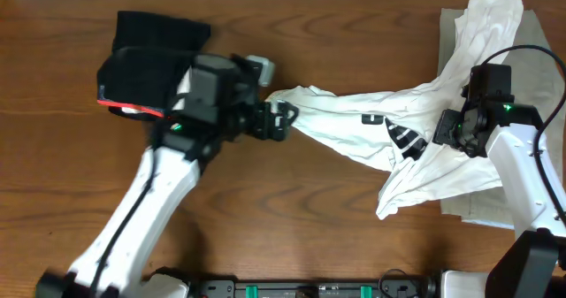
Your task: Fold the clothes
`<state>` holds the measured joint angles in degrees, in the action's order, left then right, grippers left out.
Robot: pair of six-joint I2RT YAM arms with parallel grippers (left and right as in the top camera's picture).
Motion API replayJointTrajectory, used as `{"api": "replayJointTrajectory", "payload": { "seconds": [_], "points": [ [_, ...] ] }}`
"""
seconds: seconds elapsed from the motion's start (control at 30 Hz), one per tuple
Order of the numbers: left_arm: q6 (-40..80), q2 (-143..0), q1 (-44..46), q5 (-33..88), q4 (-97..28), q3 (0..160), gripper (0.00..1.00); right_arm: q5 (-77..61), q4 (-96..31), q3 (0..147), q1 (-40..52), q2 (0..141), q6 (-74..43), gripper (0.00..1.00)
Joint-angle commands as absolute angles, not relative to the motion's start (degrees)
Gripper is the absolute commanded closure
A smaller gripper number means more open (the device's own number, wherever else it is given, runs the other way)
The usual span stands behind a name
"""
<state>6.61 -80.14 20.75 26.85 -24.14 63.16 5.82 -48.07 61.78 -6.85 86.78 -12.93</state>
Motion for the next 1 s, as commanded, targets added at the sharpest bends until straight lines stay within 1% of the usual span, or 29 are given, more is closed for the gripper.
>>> {"api": "replayJointTrajectory", "payload": {
  "seconds": [0.0,0.2,0.3,0.33,0.4,0.5,0.53,0.57,0.63,0.7,0.73,0.8,0.83,0.9,0.97],
  "points": [
    [5.2,-86.2,22.7,24.8,-21.2,64.0,0.02,6.2,-48.0,62.4,-7.3,87.0,-12.3,0.39],
    [5.7,-94.3,23.0,25.9,-18.9,64.0,0.02,6.2,-48.0,62.4,-7.3,87.0,-12.3,0.39],
    [9.4,-96.6,23.1,25.1,-15.6,64.0,0.02,6.2,-48.0,62.4,-7.3,87.0,-12.3,0.39],
    [11.5,-97.2,23.1,23.4,-15.1,64.0,0.00,6.2,-48.0,62.4,-7.3,87.0,-12.3,0.39],
    [15.2,-98.4,23.2,19.6,-14.4,64.0,0.06,6.2,-48.0,62.4,-7.3,87.0,-12.3,0.39],
    [17.5,-100.3,23.9,16.8,-13.3,64.0,0.24,6.2,-48.0,62.4,-7.3,87.0,-12.3,0.39],
    [17.7,-100.7,24.1,16.4,-13.1,64.0,0.28,6.1,-48.0,62.4,-7.3,87.0,-12.3,0.39],
    [18.1,-101.1,24.5,15.8,-12.7,64.0,0.30,6.1,-48.0,62.4,-7.3,87.0,-12.3,0.39],
    [18.1,-101.8,25.5,15.3,-11.7,64.0,0.46,5.8,-47.9,62.4,-7.3,87.0,-12.3,0.39],
    [18.8,-102.6,26.7,15.3,-9.8,64.0,0.68,5.8,-47.9,62.4,-7.3,87.0,-12.3,0.38],
    [19.6,-102.9,27.3,14.8,-8.9,64.0,0.76,5.8,-47.9,62.4,-7.3,87.0,-12.3,0.38],
    [21.3,-103.6,28.6,12.1,-8.0,64.0,0.87,5.8,-47.9,62.4,-7.3,87.0,-12.3,0.38],
    [22.0,-104.1,29.3,10.0,-7.8,64.0,0.90,5.8,-47.9,62.4,-7.3,87.0,-12.3,0.38],
    [23.3,-105.0,30.5,6.8,-7.6,64.0,0.93,5.8,-47.9,62.4,-7.3,87.0,-12.3,0.38],
    [24.8,-106.2,31.3,5.7,-7.1,64.0,0.94,5.8,-48.0,62.4,-7.3,87.0,-12.3,0.38]
  ]
}}
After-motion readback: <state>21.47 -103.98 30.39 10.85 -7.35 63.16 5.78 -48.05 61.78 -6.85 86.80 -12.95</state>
